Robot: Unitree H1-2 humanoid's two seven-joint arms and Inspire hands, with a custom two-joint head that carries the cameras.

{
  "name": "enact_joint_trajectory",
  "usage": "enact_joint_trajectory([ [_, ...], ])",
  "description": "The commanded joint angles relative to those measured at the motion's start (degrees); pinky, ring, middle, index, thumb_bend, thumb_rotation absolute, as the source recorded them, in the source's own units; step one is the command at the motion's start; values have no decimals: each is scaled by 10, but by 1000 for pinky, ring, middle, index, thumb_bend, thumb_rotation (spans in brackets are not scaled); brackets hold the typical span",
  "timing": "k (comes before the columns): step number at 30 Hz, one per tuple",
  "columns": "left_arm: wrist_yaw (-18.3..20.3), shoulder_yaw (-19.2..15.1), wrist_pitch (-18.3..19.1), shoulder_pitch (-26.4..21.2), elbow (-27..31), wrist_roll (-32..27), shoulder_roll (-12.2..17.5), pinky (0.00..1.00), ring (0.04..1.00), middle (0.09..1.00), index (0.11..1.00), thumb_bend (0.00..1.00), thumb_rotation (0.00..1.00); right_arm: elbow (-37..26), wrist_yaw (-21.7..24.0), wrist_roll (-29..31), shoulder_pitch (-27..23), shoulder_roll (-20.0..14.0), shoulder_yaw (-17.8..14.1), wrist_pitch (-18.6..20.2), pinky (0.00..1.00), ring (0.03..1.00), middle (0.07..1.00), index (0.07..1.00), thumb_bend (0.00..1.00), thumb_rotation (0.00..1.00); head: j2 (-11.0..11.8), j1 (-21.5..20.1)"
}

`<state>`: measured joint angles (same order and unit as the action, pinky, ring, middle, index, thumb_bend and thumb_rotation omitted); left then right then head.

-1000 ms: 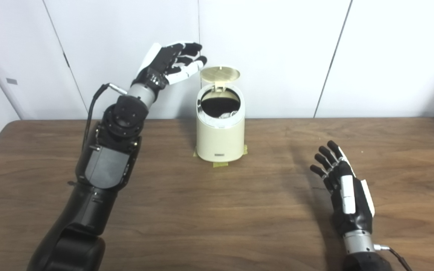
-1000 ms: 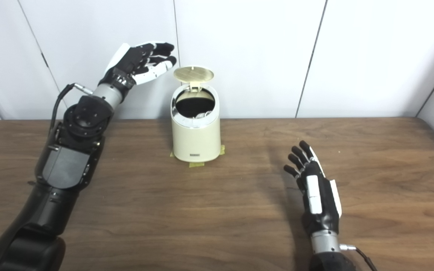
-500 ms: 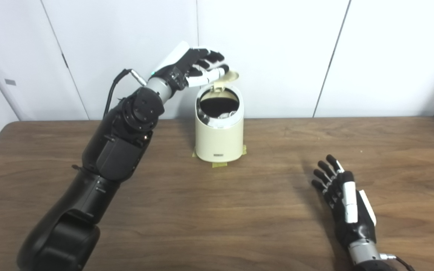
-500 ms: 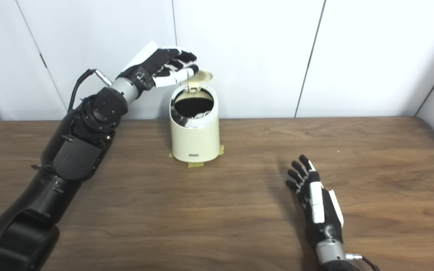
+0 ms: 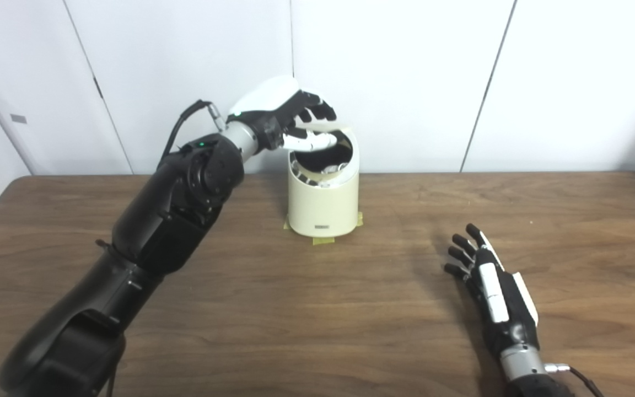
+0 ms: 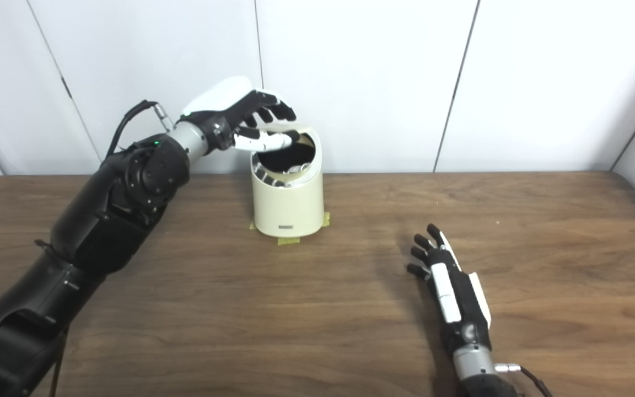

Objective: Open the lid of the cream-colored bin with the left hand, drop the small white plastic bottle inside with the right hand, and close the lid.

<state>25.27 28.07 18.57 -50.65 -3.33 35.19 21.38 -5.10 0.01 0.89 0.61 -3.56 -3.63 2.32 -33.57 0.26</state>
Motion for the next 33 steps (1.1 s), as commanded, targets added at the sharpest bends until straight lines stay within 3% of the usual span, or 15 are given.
enact_joint_trajectory([
  [1, 5, 2, -19, -26, 19, 32, 16, 741, 820, 827, 762, 552, 578, 7, -3, -3, -7, -2, 0, -6, 785, 867, 886, 958, 566, 959, -1, 0],
  [4, 24, 19, -36, -21, 29, 66, 26, 725, 813, 820, 773, 564, 623, 7, 0, 3, -7, -1, -3, -7, 799, 873, 890, 959, 602, 955, -1, -1],
  [13, 55, 38, -83, 2, 18, 122, 29, 735, 808, 797, 765, 569, 618, 0, 2, 15, -4, -4, -7, -7, 793, 865, 882, 957, 596, 936, -3, -5],
  [21, 79, 35, -97, 22, 22, 143, 28, 756, 821, 815, 769, 571, 618, -13, 0, 17, 1, -4, -10, 5, 792, 867, 879, 954, 582, 925, -8, -7],
  [28, 76, 30, -117, 42, 23, 157, 28, 727, 806, 797, 763, 576, 637, -17, 1, 15, 3, -5, -7, 6, 789, 865, 877, 956, 562, 921, -14, -9],
  [33, 85, 57, -120, 51, 31, 232, 29, 763, 812, 800, 774, 575, 745, -23, 1, 13, 5, -6, -6, 9, 788, 863, 877, 959, 555, 929, -18, -10],
])
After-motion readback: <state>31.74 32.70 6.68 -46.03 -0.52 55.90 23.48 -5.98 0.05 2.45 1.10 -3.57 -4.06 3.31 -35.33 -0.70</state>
